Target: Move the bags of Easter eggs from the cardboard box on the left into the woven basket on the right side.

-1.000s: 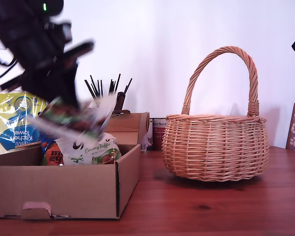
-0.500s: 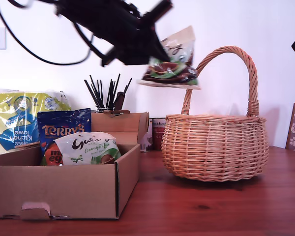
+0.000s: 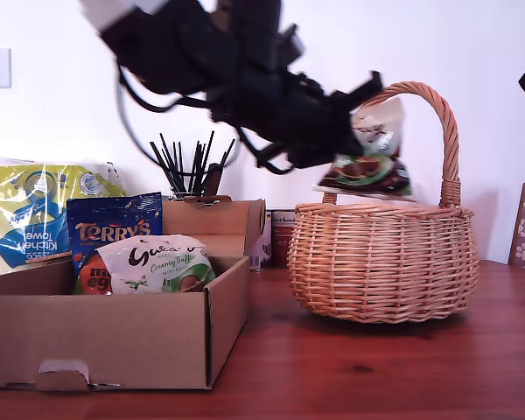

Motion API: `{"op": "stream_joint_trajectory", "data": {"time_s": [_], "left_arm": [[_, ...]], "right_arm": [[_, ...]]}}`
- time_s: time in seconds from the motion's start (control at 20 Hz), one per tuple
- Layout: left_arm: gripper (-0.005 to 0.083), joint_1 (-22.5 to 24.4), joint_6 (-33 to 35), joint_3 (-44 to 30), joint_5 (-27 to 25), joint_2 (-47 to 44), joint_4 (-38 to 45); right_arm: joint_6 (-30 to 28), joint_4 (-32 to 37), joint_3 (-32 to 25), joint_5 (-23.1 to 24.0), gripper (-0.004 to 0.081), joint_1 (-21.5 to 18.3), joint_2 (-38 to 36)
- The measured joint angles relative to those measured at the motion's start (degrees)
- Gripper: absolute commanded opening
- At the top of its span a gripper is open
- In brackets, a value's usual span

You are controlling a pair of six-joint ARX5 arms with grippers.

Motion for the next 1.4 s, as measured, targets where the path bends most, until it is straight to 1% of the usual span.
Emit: {"op": "stream_joint_trajectory", "data": {"time_s": [0.25,0.45,0.5,0.55,0.65,0.7,0.75,0.85,0.95,1.1,1.2,1.4], "left_arm": [[-0.0021,-1.4,0.4,7.7,0.1,4.8,-4.6],[-0.0004,-1.6,1.6,8.2,-0.2,7.2,-7.0],[0.0032,-1.6,2.0,8.2,-0.6,7.5,-7.4],[0.0107,-1.6,2.5,8.1,-0.7,7.6,-7.7],[0.0322,-1.6,2.9,8.1,-0.7,7.6,-6.8],[0.0371,-1.5,3.0,8.1,-0.7,7.6,-6.8],[0.0375,-1.5,3.1,8.2,-0.3,7.6,-6.8],[0.0375,-1.5,4.9,8.5,0.9,7.6,-7.1],[0.0358,-1.5,6.2,10.4,3.1,7.6,-9.8],[0.0207,-1.4,9.9,14.1,8.2,6.9,-16.1],[0.0116,-1.5,12.3,14.2,9.2,3.8,-24.5],[0.0015,-0.5,18.0,14.2,8.8,-5.2,-42.3]], "right_arm": [[0.0,0.0,0.0,0.0,-0.0012,0.0,0.0],[0.0,0.0,0.0,0.0,-0.0012,0.0,0.0],[0.0,0.0,0.0,0.0,-0.0012,0.0,0.0],[0.0,0.0,0.0,0.0,-0.0012,0.0,0.0],[0.0,0.0,0.0,0.0,-0.0012,0.0,0.0],[0.0,0.0,0.0,0.0,-0.0012,0.0,0.0],[0.0,0.0,0.0,0.0,-0.0012,0.0,0.0],[0.0,0.0,0.0,0.0,-0.0012,0.0,0.0],[0.0,0.0,0.0,0.0,-0.0012,0.0,0.0],[0.0,0.0,0.0,0.0,-0.0012,0.0,0.0],[0.0,0.0,0.0,0.0,-0.0012,0.0,0.0],[0.0,0.0,0.0,0.0,-0.0012,0.0,0.0]]}}
